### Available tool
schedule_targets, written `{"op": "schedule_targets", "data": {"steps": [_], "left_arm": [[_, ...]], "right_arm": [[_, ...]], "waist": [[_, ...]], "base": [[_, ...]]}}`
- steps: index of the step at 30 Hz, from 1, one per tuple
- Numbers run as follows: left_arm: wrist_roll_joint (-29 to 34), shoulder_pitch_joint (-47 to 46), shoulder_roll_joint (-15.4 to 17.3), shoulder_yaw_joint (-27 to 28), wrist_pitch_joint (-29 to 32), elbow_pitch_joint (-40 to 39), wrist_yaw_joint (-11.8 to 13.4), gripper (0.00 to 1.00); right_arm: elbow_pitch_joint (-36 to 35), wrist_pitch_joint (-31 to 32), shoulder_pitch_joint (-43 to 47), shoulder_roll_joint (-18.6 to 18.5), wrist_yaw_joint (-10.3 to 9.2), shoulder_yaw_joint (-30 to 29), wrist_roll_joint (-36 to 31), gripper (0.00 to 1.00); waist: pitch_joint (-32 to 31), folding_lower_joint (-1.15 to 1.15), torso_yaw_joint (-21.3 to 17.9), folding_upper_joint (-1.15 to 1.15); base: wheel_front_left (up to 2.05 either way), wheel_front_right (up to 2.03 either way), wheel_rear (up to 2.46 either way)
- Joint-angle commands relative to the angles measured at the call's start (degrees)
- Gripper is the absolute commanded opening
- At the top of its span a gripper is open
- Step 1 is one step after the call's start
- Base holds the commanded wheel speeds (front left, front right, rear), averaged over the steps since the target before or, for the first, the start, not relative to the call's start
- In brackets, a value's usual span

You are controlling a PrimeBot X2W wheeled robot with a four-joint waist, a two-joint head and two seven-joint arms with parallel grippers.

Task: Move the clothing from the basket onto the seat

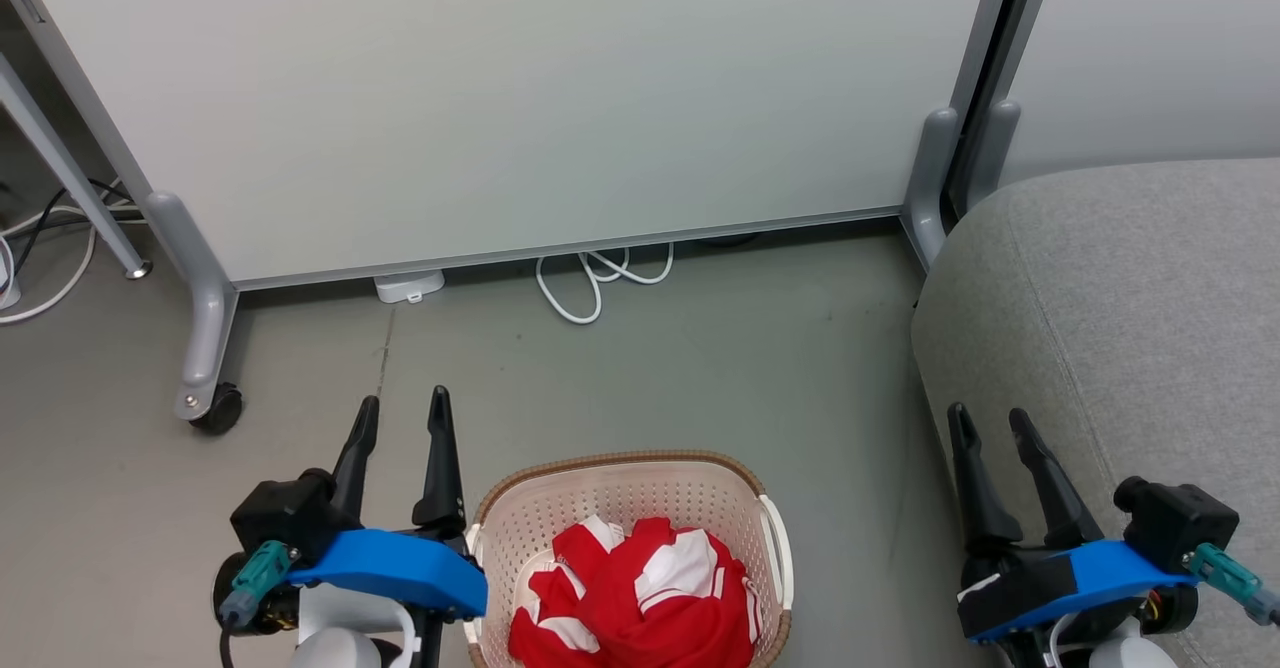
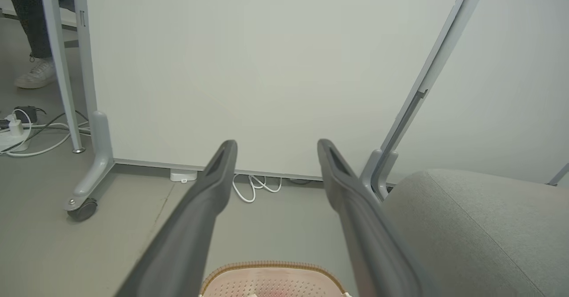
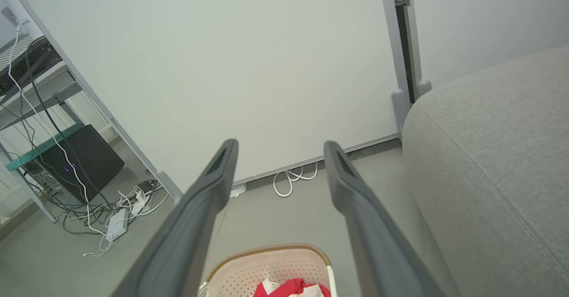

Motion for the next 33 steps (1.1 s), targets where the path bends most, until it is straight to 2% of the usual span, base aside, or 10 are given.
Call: {"op": "schedule_targets", "data": {"steps": [1,10,33], "left_arm": [[1.1,-1.2,0.2,-0.3,-0.4,-0.2,-0.4,1.0],[5.3,-1.1,0.2,-1.1,-1.6,0.6,-1.1,1.0],[14.8,-1.5,0.2,-3.1,-4.2,3.6,0.0,1.0]], "right_arm": [[-0.2,-0.5,0.2,-0.4,0.11,0.2,-1.1,1.0],[-0.1,-1.7,0.5,-0.4,0.12,0.6,-5.9,1.0],[1.7,-4.3,1.0,-0.5,0.09,1.2,-17.2,1.0]], "waist": [[0.0,0.0,0.0,0.0],[0.1,0.0,0.3,0.0],[0.0,0.0,0.4,0.0]], "base": [[0.0,0.0,0.0],[0.0,0.0,0.0],[0.0,0.0,0.0]]}}
